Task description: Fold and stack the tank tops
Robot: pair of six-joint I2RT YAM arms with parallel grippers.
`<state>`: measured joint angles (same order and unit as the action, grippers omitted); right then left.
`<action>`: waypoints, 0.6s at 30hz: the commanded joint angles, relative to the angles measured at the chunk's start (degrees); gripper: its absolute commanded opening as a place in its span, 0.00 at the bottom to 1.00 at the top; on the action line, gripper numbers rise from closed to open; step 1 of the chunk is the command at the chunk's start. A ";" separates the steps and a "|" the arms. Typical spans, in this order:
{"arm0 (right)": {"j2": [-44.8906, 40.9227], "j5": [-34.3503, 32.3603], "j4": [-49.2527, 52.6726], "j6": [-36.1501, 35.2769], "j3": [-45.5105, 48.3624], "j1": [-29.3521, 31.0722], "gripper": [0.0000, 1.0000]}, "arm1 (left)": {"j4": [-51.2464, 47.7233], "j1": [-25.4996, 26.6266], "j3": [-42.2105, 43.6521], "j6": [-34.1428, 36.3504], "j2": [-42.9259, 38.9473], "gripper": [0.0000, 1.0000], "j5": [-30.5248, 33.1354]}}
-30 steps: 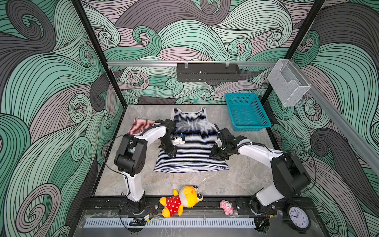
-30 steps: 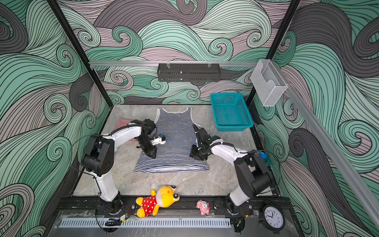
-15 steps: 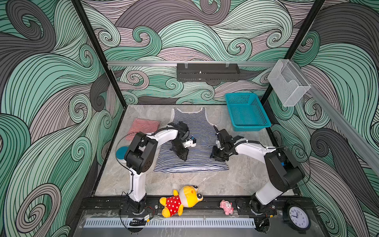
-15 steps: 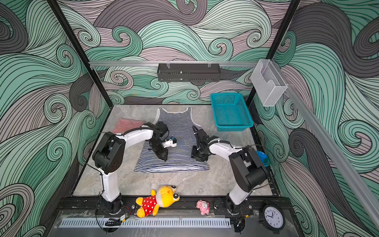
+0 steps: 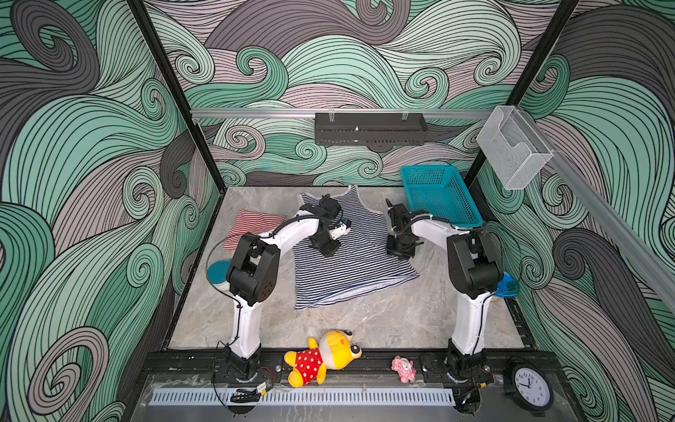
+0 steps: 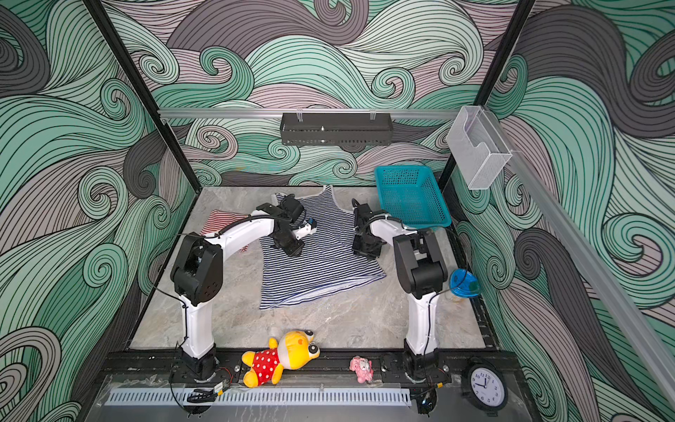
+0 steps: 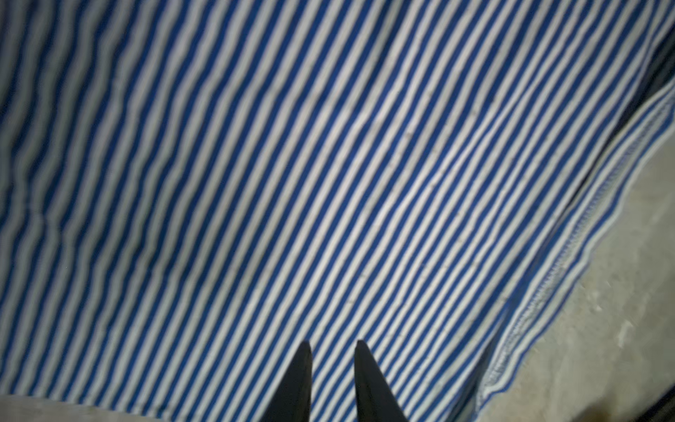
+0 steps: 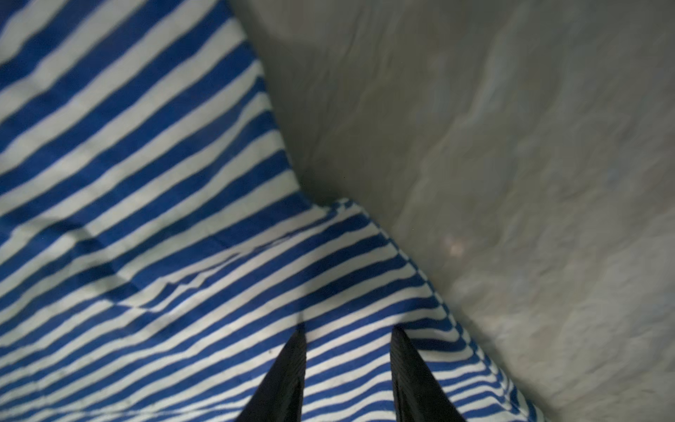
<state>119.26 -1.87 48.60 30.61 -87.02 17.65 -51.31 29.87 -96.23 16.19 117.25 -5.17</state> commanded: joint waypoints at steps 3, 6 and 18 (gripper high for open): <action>-1.17 -14.24 11.34 -2.09 -11.29 2.05 0.41 | -0.89 -1.69 -10.68 -2.39 7.77 0.25 9.08; -5.89 -10.35 9.43 -1.62 -9.03 5.05 0.42 | -1.41 -2.85 -17.11 -2.55 12.64 0.25 11.92; -7.73 13.85 -7.68 3.10 4.63 19.14 0.44 | -7.78 -9.52 -31.56 -4.96 23.29 0.25 7.16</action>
<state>109.97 8.84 43.00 32.16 -82.74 35.94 -56.10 20.88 -126.43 12.05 140.07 3.84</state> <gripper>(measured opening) 0.441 0.254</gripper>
